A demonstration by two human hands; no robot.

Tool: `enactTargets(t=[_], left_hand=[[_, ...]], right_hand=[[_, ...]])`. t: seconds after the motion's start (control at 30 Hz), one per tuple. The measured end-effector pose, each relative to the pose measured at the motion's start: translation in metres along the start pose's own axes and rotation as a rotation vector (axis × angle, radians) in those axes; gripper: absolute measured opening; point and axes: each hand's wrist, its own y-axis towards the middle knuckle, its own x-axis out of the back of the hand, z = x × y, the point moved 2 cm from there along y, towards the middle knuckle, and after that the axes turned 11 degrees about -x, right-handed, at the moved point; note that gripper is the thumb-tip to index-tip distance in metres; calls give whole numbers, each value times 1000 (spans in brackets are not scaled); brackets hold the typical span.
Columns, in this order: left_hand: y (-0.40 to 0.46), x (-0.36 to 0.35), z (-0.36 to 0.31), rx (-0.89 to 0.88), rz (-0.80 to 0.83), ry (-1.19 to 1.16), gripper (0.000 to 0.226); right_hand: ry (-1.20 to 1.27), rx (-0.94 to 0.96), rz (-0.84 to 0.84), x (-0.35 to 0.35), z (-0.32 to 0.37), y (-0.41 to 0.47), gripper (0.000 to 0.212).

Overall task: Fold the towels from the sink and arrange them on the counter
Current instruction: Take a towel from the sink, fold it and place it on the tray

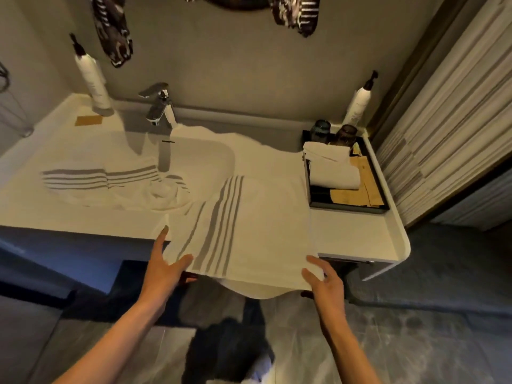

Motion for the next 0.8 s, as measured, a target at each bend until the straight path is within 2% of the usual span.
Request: enactTargets(t=[0.03, 0.1, 0.13, 0.2, 0.27, 0.37, 0.5, 0.57, 0.7, 0.8], left_hand=[[6, -2, -12, -31, 28, 26, 58], [28, -8, -33, -26, 48, 80, 28], [40, -13, -42, 3, 53, 72, 21], [64, -15, -52, 68, 60, 34, 29], [88, -19, -59, 38, 79, 60, 39], [111, -29, -79, -2, 120, 241, 22], [145, -41, -83, -35, 194, 305, 9], [164, -47, -84, -22, 175, 333, 2], [210, -59, -88, 35, 158, 337, 22], [241, -70, -81, 105, 179, 331, 26]], right_hand=[[-16, 24, 11, 1, 11, 3, 22], [-35, 28, 34, 3, 36, 16, 28], [-43, 5, 62, 5, 46, 25, 31], [-37, -48, 142, 6, 67, 44, 30], [-144, -48, 176, 7, 85, 65, 27], [-310, 4, 158, 0, 110, 96, 24], [-246, -4, 151, -15, 132, 127, 7], [-189, -19, 103, -23, 141, 142, 12], [-299, 19, -24, -39, 154, 180, 25], [-428, 44, -67, -51, 154, 210, 33]])
